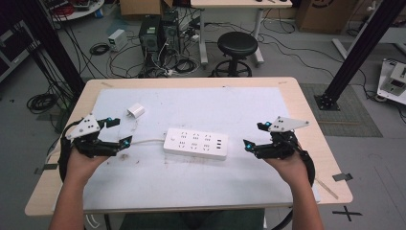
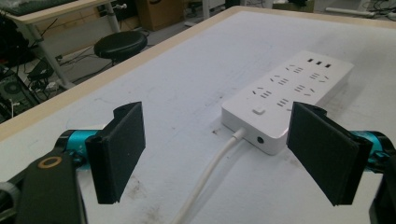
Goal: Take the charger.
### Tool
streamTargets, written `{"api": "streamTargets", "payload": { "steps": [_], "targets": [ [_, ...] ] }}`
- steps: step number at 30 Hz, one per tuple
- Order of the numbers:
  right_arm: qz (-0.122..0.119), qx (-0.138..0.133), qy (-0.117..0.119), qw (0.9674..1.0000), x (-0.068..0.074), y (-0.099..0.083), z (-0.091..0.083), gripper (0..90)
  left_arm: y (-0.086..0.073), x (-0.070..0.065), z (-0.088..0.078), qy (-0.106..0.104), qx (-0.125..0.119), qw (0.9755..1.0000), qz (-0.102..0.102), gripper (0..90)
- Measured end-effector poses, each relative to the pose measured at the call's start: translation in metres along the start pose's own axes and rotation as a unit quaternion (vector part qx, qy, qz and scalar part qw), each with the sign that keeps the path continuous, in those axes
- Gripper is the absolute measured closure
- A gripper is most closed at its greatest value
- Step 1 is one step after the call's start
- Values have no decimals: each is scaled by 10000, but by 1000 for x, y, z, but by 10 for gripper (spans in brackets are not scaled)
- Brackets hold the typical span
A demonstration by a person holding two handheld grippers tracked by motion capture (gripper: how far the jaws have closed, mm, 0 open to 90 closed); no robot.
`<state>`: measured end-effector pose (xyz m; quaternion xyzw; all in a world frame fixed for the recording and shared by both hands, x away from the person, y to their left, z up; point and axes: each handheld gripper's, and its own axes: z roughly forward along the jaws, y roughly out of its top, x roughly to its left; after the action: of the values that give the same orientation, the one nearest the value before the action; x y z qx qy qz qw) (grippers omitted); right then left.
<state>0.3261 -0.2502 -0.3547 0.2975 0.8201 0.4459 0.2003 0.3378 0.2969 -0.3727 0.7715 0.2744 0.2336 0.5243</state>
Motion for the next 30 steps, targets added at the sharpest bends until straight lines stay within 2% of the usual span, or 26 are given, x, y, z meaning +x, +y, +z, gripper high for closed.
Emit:
{"api": "streamTargets", "payload": {
  "steps": [1,2,3,6,7,9,10,13,14,17,18,20,21,22,25,26,28,30],
  "targets": [
    [0,0,0,10000,0,0,0,209,0,0,0,0,0,10000,0,195],
    [-39,18,0,10000,-1,3,0,208,1,8,5,88,19,9999,-52,195],
    [-34,38,-12,10000,-1,3,1,209,1,12,8,85,50,9999,-81,195],
    [-62,29,-6,10000,-2,4,1,208,1,12,8,85,50,9999,-81,196],
    [-62,29,-6,10000,-2,4,1,208,3,30,20,137,111,9997,-166,196],
    [-52,79,-43,9999,-2,6,5,209,1,39,28,195,190,9992,-292,196],
    [-65,111,-59,9999,-2,6,6,208,0,44,35,199,331,9987,-332,196],
    [-93,171,-63,9998,0,6,8,208,-3,51,41,197,337,9984,-410,196],
    [-112,171,-72,9998,1,5,9,208,-6,58,47,260,317,9981,-470,196],
    [-75,194,-92,9997,6,4,10,208,-15,67,57,361,411,9967,-595,196],
    [-128,187,-87,9997,6,3,11,209,-17,69,60,375,433,9964,-631,195],
    [-90,185,-72,9998,8,3,11,209,-17,69,60,375,433,9964,-631,196],
    [-101,200,-79,9997,10,3,11,209,-24,76,68,475,508,9947,-752,196],
    [-103,203,-64,9997,11,4,11,208,-25,77,69,539,546,9941,-767,196],
    [-122,198,-55,9997,12,4,10,209,-25,77,69,539,546,9941,-767,196],
    [-122,198,-55,9997,12,4,10,209,-22,79,62,743,555,9926,-788,196],
    [-161,183,-78,9997,13,7,6,208,-18,79,56,932,550,9914,-741,195],
    [-167,179,-70,9997,12,8,5,209,-16,80,51,937,525,9910,-795,196]
  ]
}}
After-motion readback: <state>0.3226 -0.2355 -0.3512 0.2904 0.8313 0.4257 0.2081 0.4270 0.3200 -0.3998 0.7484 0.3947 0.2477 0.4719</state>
